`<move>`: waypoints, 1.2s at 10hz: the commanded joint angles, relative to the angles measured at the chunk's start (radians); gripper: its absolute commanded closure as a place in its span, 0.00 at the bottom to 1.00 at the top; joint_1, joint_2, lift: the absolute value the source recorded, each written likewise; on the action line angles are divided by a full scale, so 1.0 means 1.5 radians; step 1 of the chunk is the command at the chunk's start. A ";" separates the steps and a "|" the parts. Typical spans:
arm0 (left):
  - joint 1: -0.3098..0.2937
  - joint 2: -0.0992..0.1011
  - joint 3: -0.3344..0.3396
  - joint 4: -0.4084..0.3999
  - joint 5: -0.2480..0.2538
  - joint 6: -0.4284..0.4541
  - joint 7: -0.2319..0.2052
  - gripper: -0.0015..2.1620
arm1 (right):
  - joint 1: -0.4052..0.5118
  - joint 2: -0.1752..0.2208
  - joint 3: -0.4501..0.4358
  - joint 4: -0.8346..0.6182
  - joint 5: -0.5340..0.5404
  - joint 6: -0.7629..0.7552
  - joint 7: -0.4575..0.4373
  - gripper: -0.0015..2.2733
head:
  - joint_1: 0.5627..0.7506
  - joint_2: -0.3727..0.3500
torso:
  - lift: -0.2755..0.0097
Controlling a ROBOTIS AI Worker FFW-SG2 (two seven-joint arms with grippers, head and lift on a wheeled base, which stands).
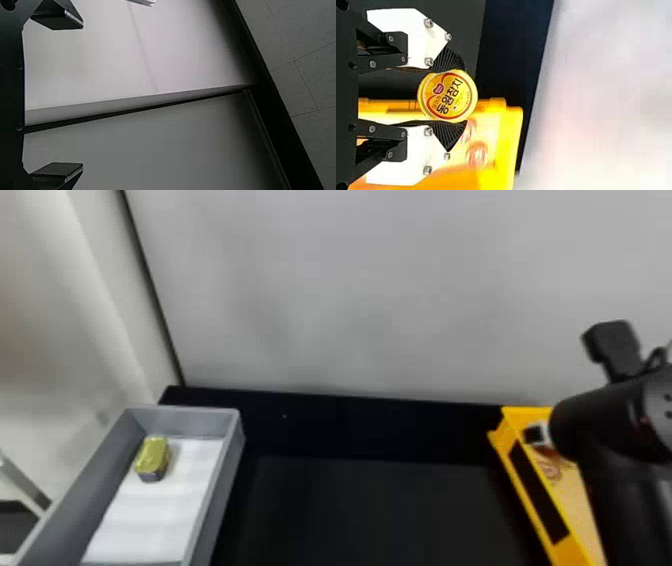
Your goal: Pick up the round yellow can and place it in the yellow rectangular box
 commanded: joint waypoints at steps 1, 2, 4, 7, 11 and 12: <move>0.002 0.001 0.000 0.000 0.000 0.000 0.000 0.02 | -0.004 -0.030 -0.059 0.016 0.014 -0.014 0.012 0.32 | 0.70 0.41 | 0.94; 0.002 0.001 0.000 0.000 0.000 0.000 0.000 0.02 | 0.001 -0.048 -0.081 0.020 0.014 -0.015 0.012 0.32 | 0.70 0.41 | 0.94; 0.003 -0.001 0.000 0.000 0.000 -0.001 0.001 0.02 | 0.026 -0.068 -0.149 0.038 0.007 -0.025 0.012 0.32 | 0.70 0.41 | 0.94; -0.001 -0.001 -0.003 0.001 -0.001 -0.001 0.002 0.02 | 0.015 -0.064 -0.225 0.085 -0.142 -0.083 -0.140 0.32 | 0.70 0.41 | 0.94; -0.002 -0.001 -0.003 0.001 -0.002 0.000 0.002 0.02 | 0.000 -0.060 -0.294 0.219 -0.485 -0.215 -0.395 0.32 | 0.70 0.41 | 0.94; -0.003 0.000 -0.002 0.001 -0.002 0.000 0.002 0.02 | 0.004 -0.059 -0.291 0.242 -0.518 -0.224 -0.428 0.32 | 0.70 0.41 | 0.94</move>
